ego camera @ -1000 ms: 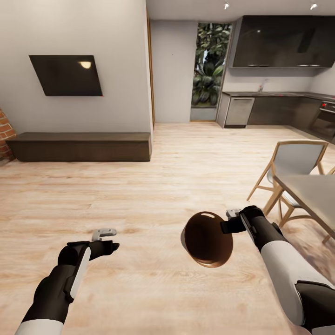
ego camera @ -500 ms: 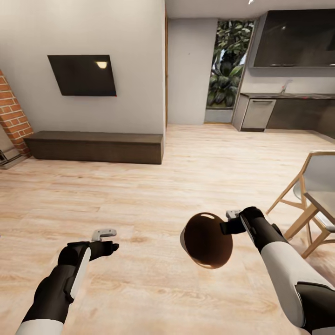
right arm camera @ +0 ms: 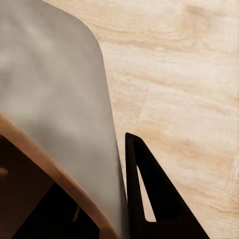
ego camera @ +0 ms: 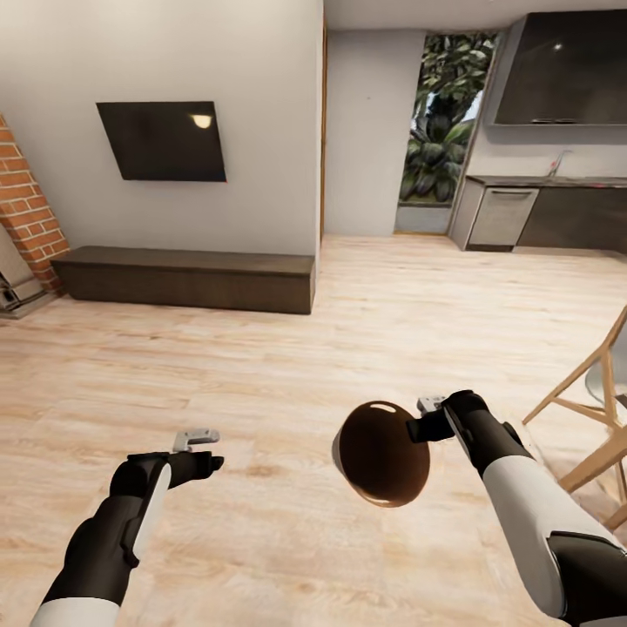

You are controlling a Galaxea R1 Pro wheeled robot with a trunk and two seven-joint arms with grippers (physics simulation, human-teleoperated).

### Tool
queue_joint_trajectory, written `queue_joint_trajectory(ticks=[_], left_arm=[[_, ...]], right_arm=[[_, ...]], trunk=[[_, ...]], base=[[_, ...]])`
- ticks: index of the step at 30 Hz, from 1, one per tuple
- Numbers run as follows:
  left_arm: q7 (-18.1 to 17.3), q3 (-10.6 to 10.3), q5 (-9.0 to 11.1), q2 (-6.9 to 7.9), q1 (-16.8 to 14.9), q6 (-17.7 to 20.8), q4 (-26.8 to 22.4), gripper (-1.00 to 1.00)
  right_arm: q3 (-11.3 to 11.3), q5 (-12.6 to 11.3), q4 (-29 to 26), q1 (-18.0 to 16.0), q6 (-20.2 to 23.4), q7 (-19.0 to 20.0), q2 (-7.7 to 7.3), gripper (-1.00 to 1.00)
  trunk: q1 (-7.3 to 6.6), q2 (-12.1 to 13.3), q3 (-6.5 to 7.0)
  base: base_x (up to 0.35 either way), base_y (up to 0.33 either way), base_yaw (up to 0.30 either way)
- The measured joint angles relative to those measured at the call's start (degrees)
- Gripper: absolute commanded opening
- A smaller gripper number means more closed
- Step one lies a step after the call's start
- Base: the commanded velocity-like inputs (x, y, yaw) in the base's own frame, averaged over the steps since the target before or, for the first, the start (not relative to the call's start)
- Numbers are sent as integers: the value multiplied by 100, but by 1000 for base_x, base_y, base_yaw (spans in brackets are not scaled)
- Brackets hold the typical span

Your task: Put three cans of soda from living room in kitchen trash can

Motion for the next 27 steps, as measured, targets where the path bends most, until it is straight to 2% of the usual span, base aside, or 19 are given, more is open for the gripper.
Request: queue_joint_trajectory(ticks=[4, 8, 27], left_arm=[[0, -19, 0, -2, 0, 0, -1, 100], [1, -27, -5, -1, 0, 0, 1, 100], [1, -29, -7, -5, 0, -3, 1, 100]], right_arm=[[0, 101, 0, 0, -25, -19, 29, -100], [3, 24, -1, 0, -6, -15, 44, -100], [29, 77, 8, 17, -16, -21, 81, -100]], trunk=[[0, 0, 0], [0, 0, 0], [0, 0, 0]], base=[[323, 0, 244], [323, 0, 256], [323, 0, 259]])
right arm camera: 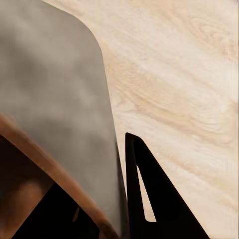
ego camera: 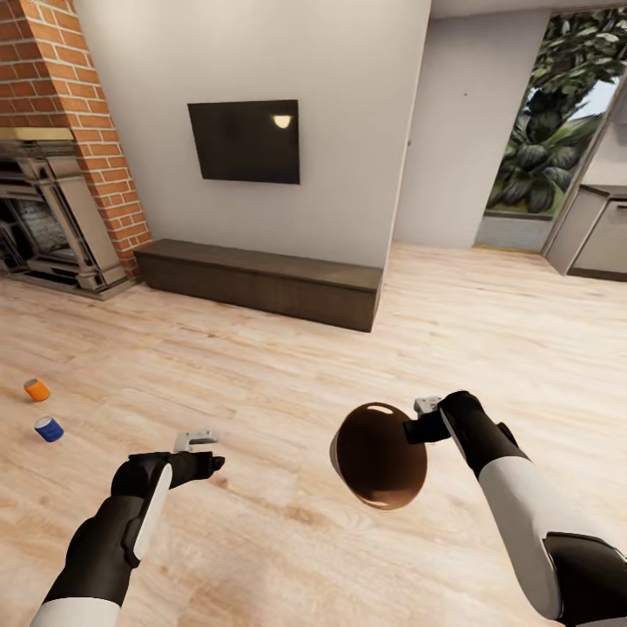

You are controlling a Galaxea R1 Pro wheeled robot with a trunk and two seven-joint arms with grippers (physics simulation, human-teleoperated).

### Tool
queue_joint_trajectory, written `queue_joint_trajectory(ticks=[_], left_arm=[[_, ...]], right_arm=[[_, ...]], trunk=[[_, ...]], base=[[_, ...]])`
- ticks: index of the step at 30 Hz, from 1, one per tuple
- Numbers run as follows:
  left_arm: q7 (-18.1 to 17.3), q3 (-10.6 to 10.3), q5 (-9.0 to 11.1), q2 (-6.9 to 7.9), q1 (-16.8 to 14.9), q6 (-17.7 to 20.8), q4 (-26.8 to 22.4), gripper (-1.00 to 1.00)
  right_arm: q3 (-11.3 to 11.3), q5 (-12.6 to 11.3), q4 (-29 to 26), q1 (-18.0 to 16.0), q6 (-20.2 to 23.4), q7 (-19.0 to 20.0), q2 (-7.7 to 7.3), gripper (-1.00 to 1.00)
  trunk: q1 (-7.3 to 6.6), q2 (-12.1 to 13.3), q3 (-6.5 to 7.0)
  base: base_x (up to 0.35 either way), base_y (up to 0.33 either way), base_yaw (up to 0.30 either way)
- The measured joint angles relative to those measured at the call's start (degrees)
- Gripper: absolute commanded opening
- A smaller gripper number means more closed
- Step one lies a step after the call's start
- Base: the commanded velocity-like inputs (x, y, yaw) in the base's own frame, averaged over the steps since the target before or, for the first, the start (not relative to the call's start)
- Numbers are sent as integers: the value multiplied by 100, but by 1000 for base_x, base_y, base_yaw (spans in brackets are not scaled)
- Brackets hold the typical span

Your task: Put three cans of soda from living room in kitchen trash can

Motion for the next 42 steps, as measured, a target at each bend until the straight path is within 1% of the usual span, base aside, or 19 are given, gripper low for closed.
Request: queue_joint_trajectory(ticks=[2, 6, 11, 20, 23, 42], left_arm=[[0, 0, 3, 3, 0, 0, 0, 100], [0, 0, 2, 0, 0, -3, 0, 100], [0, 0, 2, 0, 0, -4, 0, 100], [0, 0, 0, -1, 0, -1, 0, 100], [0, 0, 2, -1, 0, -2, 0, 100], [0, 0, 0, -10, 0, -5, 0, 100]], right_arm=[[0, -24, 0, 0, 7, 0, 9, -100], [3, 11, 0, 0, 1, -4, 21, -100], [3, 0, 0, 0, 4, -1, 24, -100], [0, 28, 0, 1, 0, -8, 77, -100], [-1, 2, 0, 0, 6, -6, 88, -100], [4, 20, 9, 0, 2, -8, 103, -100]], trunk=[[0, 0, 0], [0, 0, 0], [0, 0, 0], [0, 0, 0], [0, 0, 0], [0, 0, 0]], base=[[323, 0, 259], [323, 0, 259], [323, 0, 259], [323, 0, 259], [323, 0, 259], [323, 0, 259]])
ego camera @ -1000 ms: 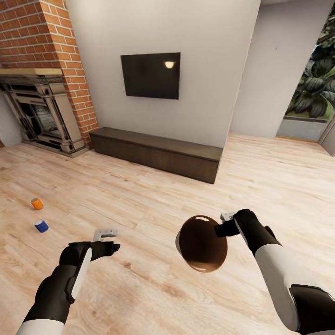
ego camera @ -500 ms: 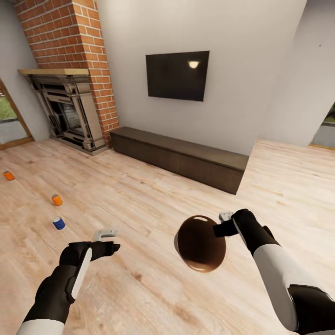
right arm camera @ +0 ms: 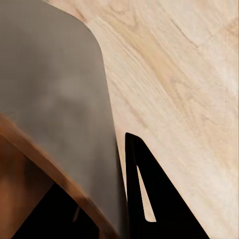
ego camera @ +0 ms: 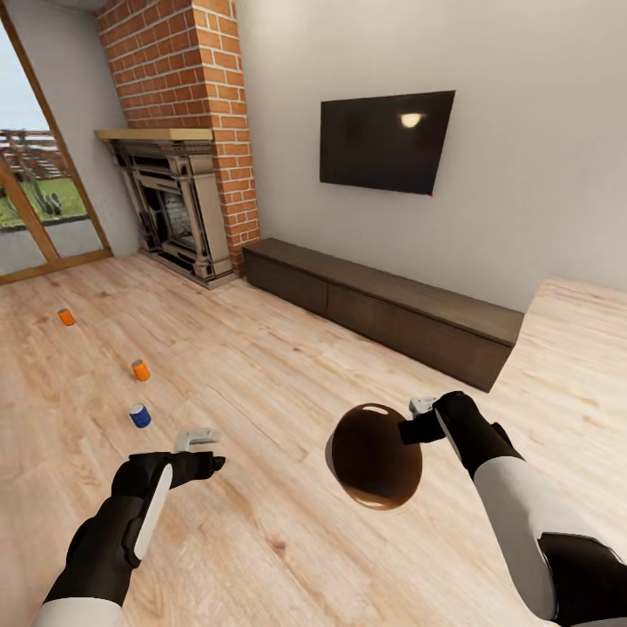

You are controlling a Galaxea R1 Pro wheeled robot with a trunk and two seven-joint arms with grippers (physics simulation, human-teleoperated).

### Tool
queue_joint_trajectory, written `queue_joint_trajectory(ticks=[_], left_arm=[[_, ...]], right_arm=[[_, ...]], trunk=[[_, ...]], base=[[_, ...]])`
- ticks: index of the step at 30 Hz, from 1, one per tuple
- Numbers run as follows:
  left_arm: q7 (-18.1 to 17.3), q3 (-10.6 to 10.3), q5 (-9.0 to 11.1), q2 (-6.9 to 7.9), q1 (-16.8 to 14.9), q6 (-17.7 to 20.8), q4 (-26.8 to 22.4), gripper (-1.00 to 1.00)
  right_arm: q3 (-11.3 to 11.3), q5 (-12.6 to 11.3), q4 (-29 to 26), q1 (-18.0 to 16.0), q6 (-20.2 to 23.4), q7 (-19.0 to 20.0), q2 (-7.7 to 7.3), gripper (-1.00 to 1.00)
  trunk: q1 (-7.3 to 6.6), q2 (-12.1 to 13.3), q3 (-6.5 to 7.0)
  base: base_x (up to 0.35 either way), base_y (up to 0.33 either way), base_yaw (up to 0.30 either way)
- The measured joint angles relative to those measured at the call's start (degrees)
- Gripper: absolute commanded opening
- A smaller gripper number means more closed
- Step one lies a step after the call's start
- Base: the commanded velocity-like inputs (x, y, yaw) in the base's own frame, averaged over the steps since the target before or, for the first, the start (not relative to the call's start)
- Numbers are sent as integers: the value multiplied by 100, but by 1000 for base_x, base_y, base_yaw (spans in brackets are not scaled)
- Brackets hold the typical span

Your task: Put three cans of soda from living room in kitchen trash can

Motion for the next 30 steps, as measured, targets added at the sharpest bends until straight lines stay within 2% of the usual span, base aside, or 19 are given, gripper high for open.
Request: queue_joint_trajectory(ticks=[30], left_arm=[[0, 7, 19, 9, -1, 0, 0, 100]], right_arm=[[6, 9, 9, 0, -3, 7, 10, -100]], trunk=[[0, 0, 0]], base=[[323, 0, 259]])
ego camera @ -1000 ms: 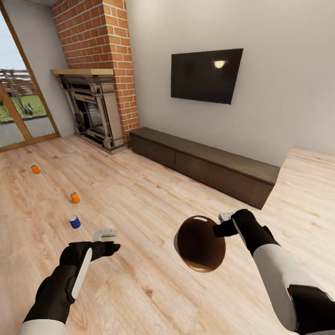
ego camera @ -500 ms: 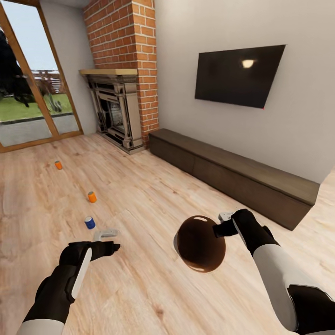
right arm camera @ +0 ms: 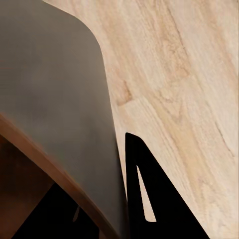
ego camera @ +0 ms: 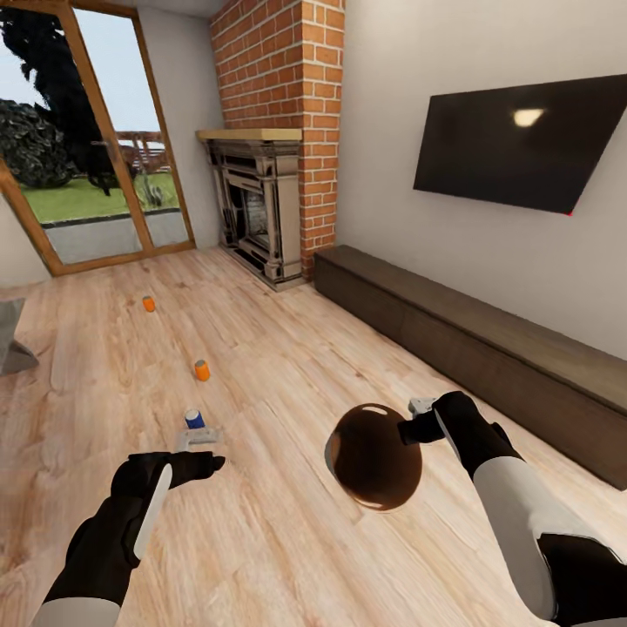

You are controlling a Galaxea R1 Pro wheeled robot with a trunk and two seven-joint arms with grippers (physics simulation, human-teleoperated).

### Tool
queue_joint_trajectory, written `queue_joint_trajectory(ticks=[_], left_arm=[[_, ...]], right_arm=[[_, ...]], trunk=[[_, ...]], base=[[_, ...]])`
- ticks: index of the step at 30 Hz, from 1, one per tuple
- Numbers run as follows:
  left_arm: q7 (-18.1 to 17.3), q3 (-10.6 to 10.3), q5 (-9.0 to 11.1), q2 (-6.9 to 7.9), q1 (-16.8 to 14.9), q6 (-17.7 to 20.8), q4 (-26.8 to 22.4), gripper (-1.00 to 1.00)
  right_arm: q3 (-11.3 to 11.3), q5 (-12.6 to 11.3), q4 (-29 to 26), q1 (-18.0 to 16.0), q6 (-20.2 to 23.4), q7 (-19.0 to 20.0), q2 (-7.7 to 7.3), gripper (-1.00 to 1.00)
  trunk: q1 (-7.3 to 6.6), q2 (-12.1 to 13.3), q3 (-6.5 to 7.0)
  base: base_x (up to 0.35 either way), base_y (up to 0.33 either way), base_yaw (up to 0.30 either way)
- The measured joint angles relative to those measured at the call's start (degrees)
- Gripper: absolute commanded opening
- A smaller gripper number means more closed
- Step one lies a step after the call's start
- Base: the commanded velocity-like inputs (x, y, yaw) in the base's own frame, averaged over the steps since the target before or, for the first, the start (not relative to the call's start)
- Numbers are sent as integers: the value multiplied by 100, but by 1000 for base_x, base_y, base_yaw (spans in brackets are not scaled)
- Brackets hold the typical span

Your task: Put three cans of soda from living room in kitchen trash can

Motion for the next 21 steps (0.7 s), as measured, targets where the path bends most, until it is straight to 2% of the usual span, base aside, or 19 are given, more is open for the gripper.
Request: queue_joint_trajectory(ticks=[8, 21], left_arm=[[0, -5, -7, -2, -2, 0, 3, 100], [0, -7, -15, -9, 1, -4, 9, 100]], right_arm=[[-7, -26, 0, 0, 10, -4, 48, -100], [0, -3, 12, 1, 4, -7, 51, -100]], trunk=[[0, 0, 0], [0, 0, 0]], base=[[323, 0, 216], [323, 0, 21]])
